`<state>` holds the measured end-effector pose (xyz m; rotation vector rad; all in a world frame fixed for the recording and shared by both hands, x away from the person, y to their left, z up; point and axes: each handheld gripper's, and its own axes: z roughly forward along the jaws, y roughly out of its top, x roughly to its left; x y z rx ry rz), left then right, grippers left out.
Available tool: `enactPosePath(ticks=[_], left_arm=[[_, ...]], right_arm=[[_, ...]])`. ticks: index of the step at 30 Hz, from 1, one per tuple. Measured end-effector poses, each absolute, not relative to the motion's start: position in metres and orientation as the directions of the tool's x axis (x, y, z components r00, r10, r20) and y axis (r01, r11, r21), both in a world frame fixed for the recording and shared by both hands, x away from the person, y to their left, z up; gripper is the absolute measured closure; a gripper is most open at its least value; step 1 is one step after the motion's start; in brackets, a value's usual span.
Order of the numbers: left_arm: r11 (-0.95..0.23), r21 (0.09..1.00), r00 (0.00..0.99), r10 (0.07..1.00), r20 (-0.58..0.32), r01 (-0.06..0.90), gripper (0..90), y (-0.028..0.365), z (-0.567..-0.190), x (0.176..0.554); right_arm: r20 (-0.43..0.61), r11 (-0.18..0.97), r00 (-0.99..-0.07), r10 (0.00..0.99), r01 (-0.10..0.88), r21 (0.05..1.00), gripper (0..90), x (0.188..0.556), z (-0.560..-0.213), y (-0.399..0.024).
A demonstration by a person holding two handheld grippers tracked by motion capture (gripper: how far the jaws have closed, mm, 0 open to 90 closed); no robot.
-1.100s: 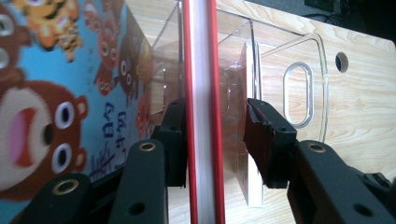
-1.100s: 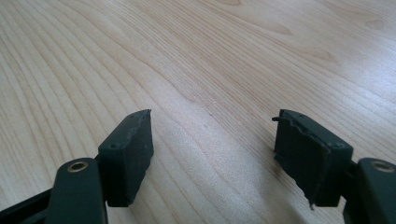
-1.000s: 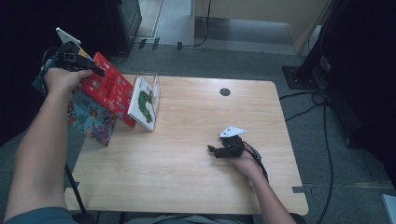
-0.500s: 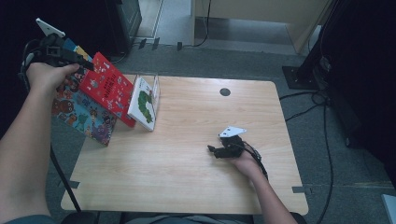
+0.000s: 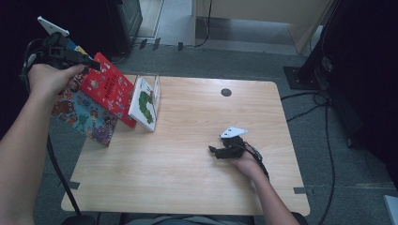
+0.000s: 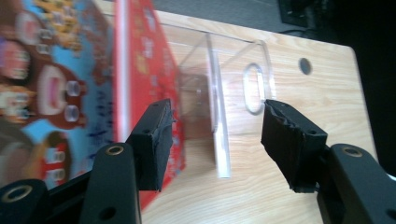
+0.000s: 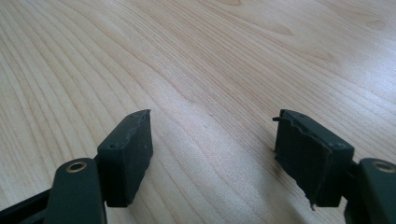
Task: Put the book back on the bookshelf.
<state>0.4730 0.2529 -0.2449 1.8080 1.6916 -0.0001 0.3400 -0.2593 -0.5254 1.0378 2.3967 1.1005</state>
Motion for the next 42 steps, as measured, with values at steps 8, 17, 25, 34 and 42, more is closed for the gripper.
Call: enactPosePath(ticks=[8, 17, 25, 34, 42], left_arm=[[0.001, 0.454, 0.221, 0.872, -0.437, 0.891, 43.4, 0.234, -0.254, 0.458], [-0.047, 0.462, 0.275, 0.855, -0.44, 0.886, 42.1, 0.216, -0.264, 0.441], [-0.056, 0.46, 0.3, 0.826, -0.477, 0.886, 40.9, 0.203, -0.279, 0.422], [-0.106, 0.47, 0.351, 0.809, -0.472, 0.876, 40.3, 0.185, -0.301, 0.399], [-0.154, 0.466, 0.393, 0.788, -0.474, 0.871, 39.6, 0.17, -0.328, 0.382]], right_arm=[[0.019, 0.446, -0.694, 0.72, 0.483, 0.753, 26.4, 0.341, -0.525, -0.259], [0.021, 0.45, -0.699, 0.715, 0.483, 0.751, 25.0, 0.342, -0.526, -0.258], [0.019, 0.456, -0.705, 0.709, 0.479, 0.75, 24.2, 0.343, -0.526, -0.257], [0.018, 0.458, -0.708, 0.706, 0.476, 0.751, 23.7, 0.344, -0.526, -0.257], [0.018, 0.459, -0.709, 0.705, 0.477, 0.75, 23.5, 0.344, -0.526, -0.257]])
